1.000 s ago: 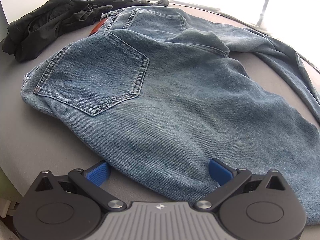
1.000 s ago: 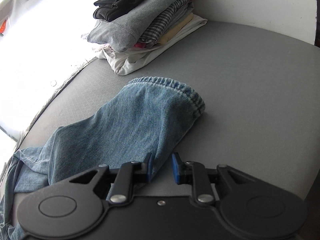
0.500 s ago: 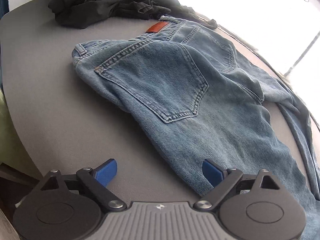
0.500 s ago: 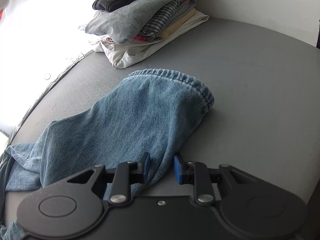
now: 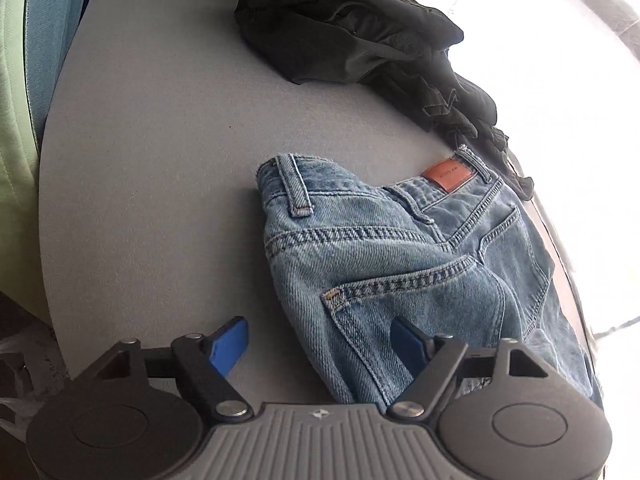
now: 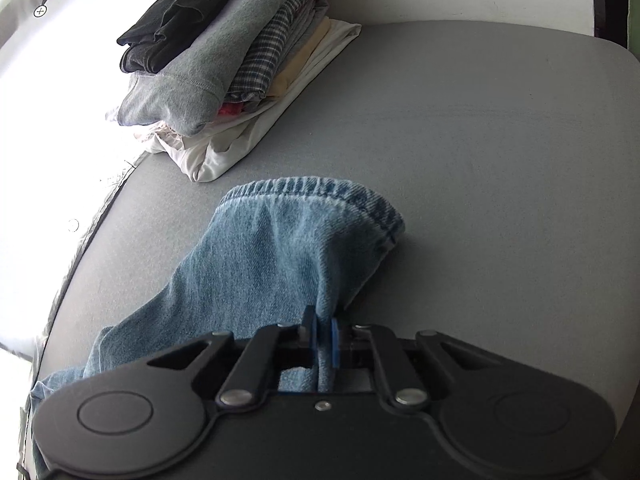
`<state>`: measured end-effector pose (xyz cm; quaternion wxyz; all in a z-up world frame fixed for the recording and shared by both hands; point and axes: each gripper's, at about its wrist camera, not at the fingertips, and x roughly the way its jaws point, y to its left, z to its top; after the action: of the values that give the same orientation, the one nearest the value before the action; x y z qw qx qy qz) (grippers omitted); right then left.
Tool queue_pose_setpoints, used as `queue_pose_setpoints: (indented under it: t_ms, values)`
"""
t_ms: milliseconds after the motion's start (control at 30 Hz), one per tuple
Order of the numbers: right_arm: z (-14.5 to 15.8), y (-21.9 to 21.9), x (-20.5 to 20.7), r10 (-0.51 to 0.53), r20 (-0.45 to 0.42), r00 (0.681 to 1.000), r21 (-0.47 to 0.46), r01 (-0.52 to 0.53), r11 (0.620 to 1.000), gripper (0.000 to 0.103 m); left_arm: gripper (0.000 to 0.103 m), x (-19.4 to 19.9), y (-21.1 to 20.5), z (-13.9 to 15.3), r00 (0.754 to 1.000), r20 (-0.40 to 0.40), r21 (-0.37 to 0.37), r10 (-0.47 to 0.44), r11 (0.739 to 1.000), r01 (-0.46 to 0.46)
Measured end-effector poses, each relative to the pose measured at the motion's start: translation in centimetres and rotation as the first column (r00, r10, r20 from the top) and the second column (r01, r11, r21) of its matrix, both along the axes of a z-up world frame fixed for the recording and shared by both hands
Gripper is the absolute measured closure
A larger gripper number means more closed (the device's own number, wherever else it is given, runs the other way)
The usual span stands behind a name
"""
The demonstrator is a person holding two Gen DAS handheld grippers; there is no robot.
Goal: Fold clothes
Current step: 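Lay the leg hem flat and open the right tool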
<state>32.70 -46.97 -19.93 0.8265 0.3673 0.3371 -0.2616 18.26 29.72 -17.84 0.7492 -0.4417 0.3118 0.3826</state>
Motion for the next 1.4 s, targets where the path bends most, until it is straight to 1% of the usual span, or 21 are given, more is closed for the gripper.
queue_pose_setpoints:
  t_ms: [33, 67, 167, 267, 367, 433, 500, 567, 600, 667, 767, 900, 967, 1033, 1067, 1100, 1133, 1200, 1267, 1333, 1400]
  values:
    - [0.7, 0.2, 0.2, 0.01, 0.016, 1.0, -0.016, -0.01, 1.0, 0.098, 0.09, 0.3, 0.4, 0.3, 1.0, 0.009, -0.001, 0.001, 1.0, -0.001]
    - [1.6, 0.6, 0.5, 0.034, 0.033, 0.999, -0.043, -0.032, 0.999, 0.099, 0.093, 0.6, 0.7, 0.7, 1.0, 0.02, -0.001, 0.004, 1.0, -0.004]
    - [5.1, 2.1, 2.1, 0.133, 0.078, 0.988, -0.142, -0.121, 0.982, 0.099, 0.094, 2.2, 0.4, 3.4, 0.999, 0.031, 0.067, -0.045, 0.997, 0.043]
    - [9.4, 3.0, 3.7, 0.207, 0.149, 0.967, -0.239, -0.168, 0.956, 0.099, 0.094, 4.2, -0.4, 8.1, 0.985, 0.11, 0.171, -0.134, 0.979, 0.115]
    - [13.7, 2.8, 4.9, 0.23, 0.257, 0.939, -0.265, -0.16, 0.951, 0.099, 0.094, 6.3, -0.9, 12.7, 0.963, 0.173, 0.273, -0.209, 0.949, 0.157]
    - [16.2, 2.3, 4.9, 0.228, 0.339, 0.913, -0.26, -0.141, 0.955, 0.099, 0.094, 7.3, -0.7, 14.9, 0.944, 0.245, 0.283, -0.221, 0.948, 0.148]
    - [18.1, 1.8, 4.3, 0.22, 0.397, 0.891, -0.26, -0.121, 0.958, 0.099, 0.094, 7.4, -0.4, 15.9, 0.933, 0.285, 0.279, -0.22, 0.95, 0.139]
    - [19.0, 1.3, 3.2, 0.213, 0.422, 0.882, -0.256, -0.11, 0.961, 0.099, 0.094, 7.1, -0.5, 16.2, 0.939, 0.259, 0.308, -0.226, 0.941, 0.142]
    - [18.6, 1.1, 2.5, 0.206, 0.417, 0.885, -0.245, -0.108, 0.963, 0.099, 0.094, 6.7, -0.5, 16.0, 0.943, 0.244, 0.311, -0.225, 0.94, 0.143]
    - [17.9, 0.6, 1.1, 0.191, 0.406, 0.894, -0.224, -0.106, 0.969, 0.099, 0.094, 5.1, -0.4, 14.5, 0.955, 0.216, 0.274, -0.203, 0.951, 0.14]
    - [14.9, 0.1, -0.9, 0.169, 0.306, 0.937, -0.229, -0.1, 0.968, 0.099, 0.094, 2.7, -0.5, 11.7, 0.976, 0.144, 0.213, -0.163, 0.968, 0.131]
    - [7.7, -0.8, -4.3, 0.102, 0.089, 0.991, -0.171, -0.085, 0.982, 0.099, 0.092, 0.1, -0.9, 6.7, 0.991, 0.013, 0.14, -0.13, 0.982, 0.127]
    - [4.3, -1.4, -5.5, 0.065, -0.016, 0.998, -0.119, -0.066, 0.991, 0.099, 0.089, -0.9, -1.0, 4.0, 0.992, -0.051, 0.101, -0.119, 0.987, 0.124]
    - [2.3, -2.0, -6.6, 0.036, -0.079, 0.996, -0.097, -0.043, 0.994, 0.097, 0.089, -1.1, -1.6, 3.3, 0.985, -0.133, 0.124, -0.11, 0.984, 0.127]
    - [2.0, -2.1, -7.0, 0.029, -0.09, 0.996, -0.103, -0.038, 0.994, 0.094, 0.089, -1.0, -1.9, 3.2, 0.978, -0.182, 0.152, -0.105, 0.979, 0.134]
    - [2.0, -2.3, -7.3, 0.022, -0.088, 0.996, -0.111, -0.032, 0.993, 0.088, 0.088, -1.0, -2.2, 3.2, 0.972, -0.208, 0.177, -0.111, 0.973, 0.149]
    - [2.0, -2.4, -7.6, 0.016, -0.086, 0.996, -0.119, -0.026, 0.993, 0.079, 0.088, -1.0, -2.3, 3.3, 0.971, -0.209, 0.187, -0.117, 0.97, 0.157]
    - [2.3, -2.9, -7.9, 0.007, -0.08, 0.997, -0.141, -0.019, 0.99, 0.07, 0.087, -1.1, -2.6, 3.5, 0.971, -0.204, 0.201, -0.127, 0.965, 0.168]
    - [2.5, -3.3, -7.9, 0.001, -0.074, 0.997, -0.163, -0.013, 0.987, 0.069, 0.079, -0.9, -3.0, 4.1, 0.973, -0.185, 0.204, -0.137, 0.963, 0.174]
    - [2.8, -3.8, -7.9, -0.009, -0.066, 0.998, -0.181, -0.004, 0.983, 0.059, 0.074, -0.6, -3.5, 4.5, 0.974, -0.167, 0.205, -0.15, 0.961, 0.184]
    - [2.3, -4.5, -8.0, -0.027, -0.066, 0.997, -0.159, 0.016, 0.987, 0.056, 0.072, -0.1, -4.3, 4.8, 0.972, -0.156, 0.201, -0.175, 0.958, 0.204]
